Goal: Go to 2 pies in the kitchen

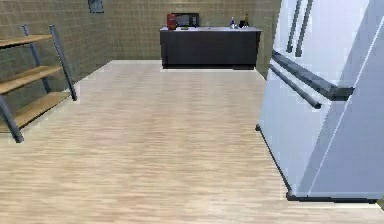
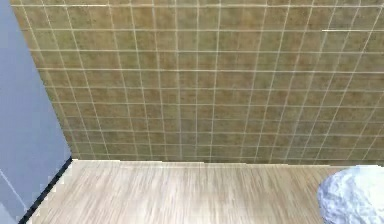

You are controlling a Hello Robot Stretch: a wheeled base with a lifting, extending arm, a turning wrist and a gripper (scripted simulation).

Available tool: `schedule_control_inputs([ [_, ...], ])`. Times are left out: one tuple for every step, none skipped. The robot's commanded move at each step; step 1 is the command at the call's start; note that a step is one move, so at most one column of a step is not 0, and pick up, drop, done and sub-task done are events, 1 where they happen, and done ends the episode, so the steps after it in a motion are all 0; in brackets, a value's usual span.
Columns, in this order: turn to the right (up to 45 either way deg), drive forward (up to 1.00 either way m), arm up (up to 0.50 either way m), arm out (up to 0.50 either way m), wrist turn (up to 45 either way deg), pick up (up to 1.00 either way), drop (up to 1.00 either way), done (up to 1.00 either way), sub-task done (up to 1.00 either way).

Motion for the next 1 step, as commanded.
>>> schedule_control_inputs([
  [0.0, 1.00, 0.00, 0.00, 0.0, 0.00, 0.00, 0.00, 0.00],
])
